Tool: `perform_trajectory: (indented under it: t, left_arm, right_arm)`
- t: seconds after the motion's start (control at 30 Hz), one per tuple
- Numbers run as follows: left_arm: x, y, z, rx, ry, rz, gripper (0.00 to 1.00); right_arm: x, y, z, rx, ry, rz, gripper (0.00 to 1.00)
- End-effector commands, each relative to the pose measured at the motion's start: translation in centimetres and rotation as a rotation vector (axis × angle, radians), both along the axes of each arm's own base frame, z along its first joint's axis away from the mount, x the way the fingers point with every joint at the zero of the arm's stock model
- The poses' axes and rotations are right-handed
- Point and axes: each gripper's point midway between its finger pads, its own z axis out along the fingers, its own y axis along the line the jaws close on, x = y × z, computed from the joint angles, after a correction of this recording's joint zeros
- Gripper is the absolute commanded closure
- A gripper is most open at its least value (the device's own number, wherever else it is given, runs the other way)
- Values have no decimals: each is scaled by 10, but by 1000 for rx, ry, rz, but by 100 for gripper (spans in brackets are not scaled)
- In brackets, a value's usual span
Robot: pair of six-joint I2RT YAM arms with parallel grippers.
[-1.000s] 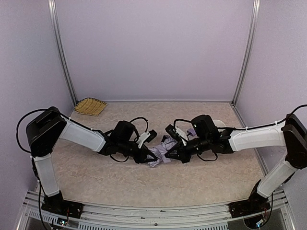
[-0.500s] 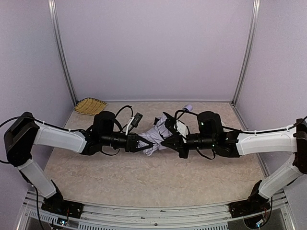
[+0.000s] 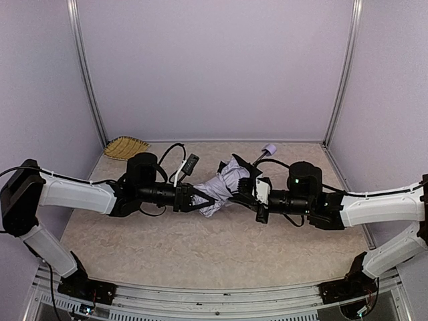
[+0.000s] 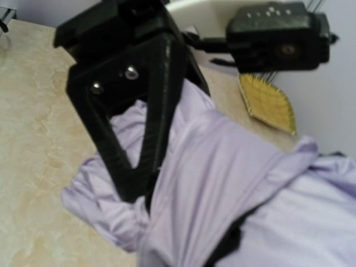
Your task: Put away the umbrella
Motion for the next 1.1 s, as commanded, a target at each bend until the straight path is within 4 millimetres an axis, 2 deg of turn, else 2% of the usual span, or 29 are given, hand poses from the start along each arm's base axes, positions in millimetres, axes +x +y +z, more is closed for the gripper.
perform_trajectory:
  t: [0.0, 0.17, 0.27, 0.47, 0.63, 0.77, 0.97, 1.07]
  left_arm:
    - [15, 4, 107, -253, -271, 15, 100]
    - [-17, -17, 116, -290, -270, -94, 100]
    - [-32, -23, 125, -364, -248, -141, 100]
    - [-37, -41, 117, -371, -219, -182, 100]
    - [-39, -40, 109, -342, -223, -182, 100]
    - [-37, -31, 119, -358, -253, -158, 100]
    - [-30, -23, 128, -358, -296, -122, 100]
    - [-30, -23, 127, -345, -307, -120, 100]
  right_arm:
    - [-19, -22, -55, -162, 26, 6, 100]
    - [-13, -15, -30, -56, -108, 1, 100]
    - [-9, -9, -12, -1, -192, -2, 100]
    - [-5, -4, 5, 66, -266, -12, 92]
    - [13, -13, 22, 109, -314, -134, 94]
    - [25, -26, 18, 113, -288, -229, 91]
    - [14, -23, 8, 124, -193, -165, 80]
    - [13, -20, 11, 118, -177, -148, 87]
